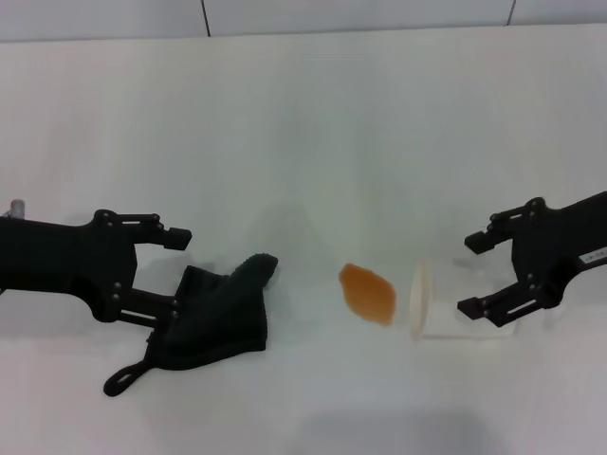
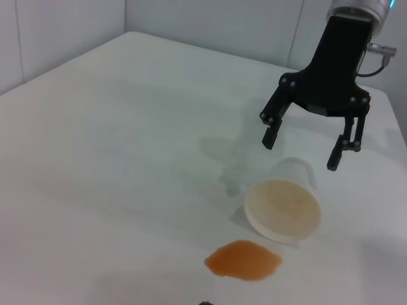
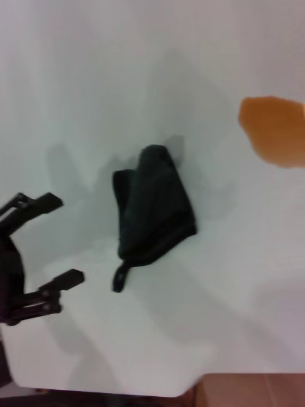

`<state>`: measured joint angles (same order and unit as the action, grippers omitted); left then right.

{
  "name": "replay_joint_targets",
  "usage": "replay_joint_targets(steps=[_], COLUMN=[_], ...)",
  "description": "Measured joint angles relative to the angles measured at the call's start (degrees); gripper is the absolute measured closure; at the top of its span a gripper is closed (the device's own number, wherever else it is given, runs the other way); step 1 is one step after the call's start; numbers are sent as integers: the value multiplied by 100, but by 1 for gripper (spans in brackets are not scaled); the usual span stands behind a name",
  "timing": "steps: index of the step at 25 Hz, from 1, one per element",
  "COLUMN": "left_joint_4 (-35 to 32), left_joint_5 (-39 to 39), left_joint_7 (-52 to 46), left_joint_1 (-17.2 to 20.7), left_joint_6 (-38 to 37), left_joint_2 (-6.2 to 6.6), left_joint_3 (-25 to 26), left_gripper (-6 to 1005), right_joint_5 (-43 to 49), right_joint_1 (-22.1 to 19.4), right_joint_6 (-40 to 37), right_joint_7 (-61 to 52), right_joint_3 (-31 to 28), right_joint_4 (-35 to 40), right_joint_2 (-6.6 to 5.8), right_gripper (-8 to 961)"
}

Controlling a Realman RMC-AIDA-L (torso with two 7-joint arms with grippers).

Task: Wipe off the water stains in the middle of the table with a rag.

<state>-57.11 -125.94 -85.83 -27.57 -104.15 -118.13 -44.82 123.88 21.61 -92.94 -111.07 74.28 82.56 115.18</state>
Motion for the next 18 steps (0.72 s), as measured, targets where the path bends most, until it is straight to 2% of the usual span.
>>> replay_joint_targets(steps=[9, 18], left_joint_4=[-2, -1], left_joint_5=[0, 5], left_joint_7=[4, 5], left_joint_1=[3, 0], left_joint_6=[0, -1], left_joint_2=[0, 9], left_joint_3=[0, 0], left_gripper=[112, 111], right_joint_5=[594, 899], right_joint_1=[232, 385], right_joint_6=[-27, -30], right_joint_7=[-377, -545], right_joint_3=[579, 881], right_joint_4=[303, 392], right_joint_2=[4, 11], right_gripper=[135, 136])
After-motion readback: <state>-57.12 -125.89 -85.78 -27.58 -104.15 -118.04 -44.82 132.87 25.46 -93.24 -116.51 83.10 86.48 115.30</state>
